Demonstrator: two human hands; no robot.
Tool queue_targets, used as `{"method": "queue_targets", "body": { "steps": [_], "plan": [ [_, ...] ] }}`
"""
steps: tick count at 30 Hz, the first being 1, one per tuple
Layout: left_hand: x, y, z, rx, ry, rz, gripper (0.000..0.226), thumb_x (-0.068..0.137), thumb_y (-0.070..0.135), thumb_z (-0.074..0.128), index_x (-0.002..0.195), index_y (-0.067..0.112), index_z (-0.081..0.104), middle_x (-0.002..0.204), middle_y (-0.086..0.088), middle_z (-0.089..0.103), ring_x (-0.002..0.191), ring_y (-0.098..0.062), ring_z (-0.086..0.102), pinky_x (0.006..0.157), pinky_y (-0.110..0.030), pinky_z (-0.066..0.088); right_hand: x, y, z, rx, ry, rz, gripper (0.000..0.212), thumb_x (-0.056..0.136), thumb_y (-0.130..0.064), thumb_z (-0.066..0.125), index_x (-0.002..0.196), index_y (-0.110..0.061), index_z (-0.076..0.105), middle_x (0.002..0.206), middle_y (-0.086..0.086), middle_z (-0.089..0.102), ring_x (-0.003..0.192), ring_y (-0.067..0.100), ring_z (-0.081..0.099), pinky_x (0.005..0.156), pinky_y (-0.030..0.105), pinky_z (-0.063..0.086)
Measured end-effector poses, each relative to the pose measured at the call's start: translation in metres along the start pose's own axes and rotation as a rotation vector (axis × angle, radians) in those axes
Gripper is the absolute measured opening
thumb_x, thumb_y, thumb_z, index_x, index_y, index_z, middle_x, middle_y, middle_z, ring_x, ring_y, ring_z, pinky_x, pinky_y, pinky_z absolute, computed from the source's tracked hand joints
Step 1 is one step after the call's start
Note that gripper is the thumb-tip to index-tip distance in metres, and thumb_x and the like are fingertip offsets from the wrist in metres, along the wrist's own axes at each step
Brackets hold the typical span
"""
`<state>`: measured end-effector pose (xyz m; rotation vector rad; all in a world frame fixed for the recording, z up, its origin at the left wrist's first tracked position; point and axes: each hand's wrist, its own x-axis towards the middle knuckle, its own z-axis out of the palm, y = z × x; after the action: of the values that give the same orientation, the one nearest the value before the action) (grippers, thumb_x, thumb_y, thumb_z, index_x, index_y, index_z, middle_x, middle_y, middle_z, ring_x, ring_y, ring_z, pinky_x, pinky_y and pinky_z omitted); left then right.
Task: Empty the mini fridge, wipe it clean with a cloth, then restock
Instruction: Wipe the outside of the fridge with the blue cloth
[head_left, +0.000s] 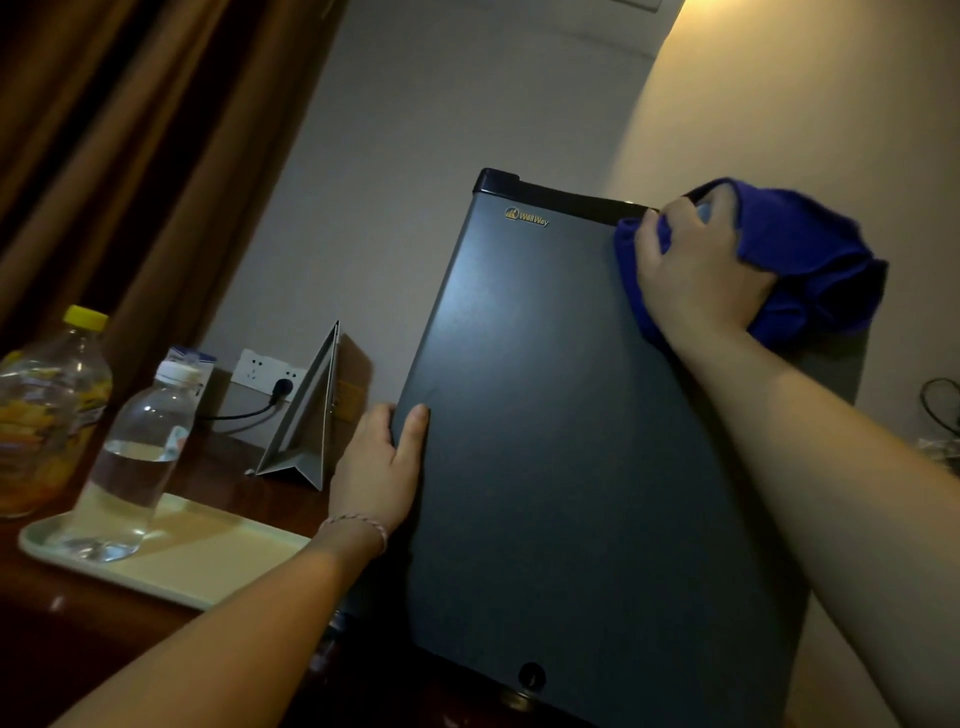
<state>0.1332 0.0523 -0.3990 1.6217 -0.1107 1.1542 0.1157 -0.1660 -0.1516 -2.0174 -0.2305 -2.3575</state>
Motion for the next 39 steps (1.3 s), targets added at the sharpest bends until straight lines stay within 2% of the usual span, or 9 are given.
{"method": "queue_targets", "body": {
  "steps": [10, 15, 26, 29, 32, 34, 35, 37, 39],
  "plan": [
    [0.002, 0.000, 0.003, 0.108, 0.035, 0.039, 0.038, 0.100, 0.056, 0.027, 0.095, 0.025, 0.047, 0.089, 0.001, 0.057, 0.078, -0.011, 0.058, 0.066, -0.033, 0.041, -0.035, -0.046, 0.003, 0.062, -0.043, -0.122, 0.034, 0.100, -0.043, 0.039, 0.105, -0.017, 0.059, 0.128, 0.013, 0.052, 0.101, 0.036, 0.058, 0.067, 0.036, 0.030],
    [0.004, -0.005, 0.000, 0.092, 0.000, 0.048, 0.038, 0.101, 0.055, 0.025, 0.097, 0.025, 0.048, 0.091, 0.000, 0.059, 0.082, -0.014, 0.060, 0.073, -0.038, 0.047, -0.085, -0.074, -0.001, 0.120, -0.127, -0.273, 0.025, 0.099, -0.038, 0.049, 0.108, -0.017, 0.059, 0.122, 0.014, 0.057, 0.098, 0.035, 0.059, 0.068, 0.039, 0.050],
    [-0.035, -0.042, -0.011, -0.034, -0.091, -0.041, 0.040, 0.097, 0.057, 0.023, 0.096, 0.026, 0.048, 0.094, 0.002, 0.058, 0.089, -0.011, 0.059, 0.077, -0.033, 0.042, -0.210, -0.073, -0.027, 0.029, -0.163, -0.424, 0.030, 0.085, -0.035, 0.074, 0.108, -0.016, 0.070, 0.106, 0.015, 0.067, 0.088, 0.033, 0.065, 0.059, 0.033, 0.052],
    [-0.046, -0.046, -0.009, -0.045, -0.060, -0.057, 0.044, 0.093, 0.060, 0.021, 0.095, 0.025, 0.048, 0.092, 0.000, 0.057, 0.086, -0.015, 0.058, 0.074, -0.033, 0.039, -0.250, -0.067, -0.031, 0.096, -0.164, -0.509, 0.029, 0.098, -0.029, 0.056, 0.118, -0.012, 0.067, 0.111, 0.022, 0.064, 0.092, 0.037, 0.066, 0.061, 0.041, 0.057],
    [-0.049, -0.047, -0.008, -0.056, -0.051, -0.062, 0.040, 0.096, 0.057, 0.022, 0.098, 0.026, 0.049, 0.096, -0.002, 0.058, 0.089, -0.016, 0.058, 0.077, -0.033, 0.041, -0.289, -0.061, -0.038, 0.065, -0.335, -0.717, 0.044, 0.092, -0.009, 0.052, 0.133, -0.010, 0.038, 0.127, 0.025, 0.041, 0.102, 0.043, 0.061, 0.063, 0.047, 0.059],
    [-0.050, -0.048, -0.009, -0.056, -0.050, -0.062, 0.041, 0.093, 0.059, 0.021, 0.098, 0.029, 0.048, 0.094, -0.001, 0.057, 0.088, -0.013, 0.057, 0.075, -0.032, 0.039, -0.306, -0.061, -0.045, 0.070, -0.498, -0.727, 0.039, 0.104, -0.013, 0.024, 0.142, -0.009, 0.029, 0.133, 0.030, 0.045, 0.108, 0.044, 0.062, 0.075, 0.051, 0.057],
    [-0.051, -0.049, -0.009, -0.053, -0.047, -0.060, 0.041, 0.093, 0.059, 0.021, 0.098, 0.029, 0.048, 0.094, -0.001, 0.057, 0.087, -0.014, 0.057, 0.074, -0.031, 0.039, -0.308, -0.061, -0.048, 0.059, -0.508, -0.709, 0.044, 0.105, -0.024, 0.011, 0.141, -0.010, 0.034, 0.127, 0.029, 0.055, 0.104, 0.042, 0.064, 0.074, 0.049, 0.057],
    [-0.052, -0.051, -0.009, -0.050, -0.041, -0.056, 0.036, 0.097, 0.054, 0.023, 0.099, 0.028, 0.048, 0.095, -0.002, 0.058, 0.089, -0.017, 0.057, 0.076, -0.031, 0.038, -0.308, -0.063, -0.052, 0.113, -0.571, -0.610, 0.042, 0.099, -0.038, 0.028, 0.125, -0.016, 0.053, 0.098, 0.015, 0.069, 0.080, 0.029, 0.069, 0.059, 0.036, 0.056],
    [-0.052, -0.052, -0.009, -0.056, -0.044, -0.057, 0.035, 0.099, 0.053, 0.025, 0.100, 0.027, 0.049, 0.097, -0.002, 0.059, 0.091, -0.017, 0.058, 0.077, -0.033, 0.040, -0.308, -0.061, -0.056, 0.128, -0.561, -0.633, 0.041, 0.097, -0.036, 0.034, 0.112, -0.019, 0.068, 0.087, 0.008, 0.070, 0.070, 0.022, 0.068, 0.052, 0.030, 0.053]
  ]
}}
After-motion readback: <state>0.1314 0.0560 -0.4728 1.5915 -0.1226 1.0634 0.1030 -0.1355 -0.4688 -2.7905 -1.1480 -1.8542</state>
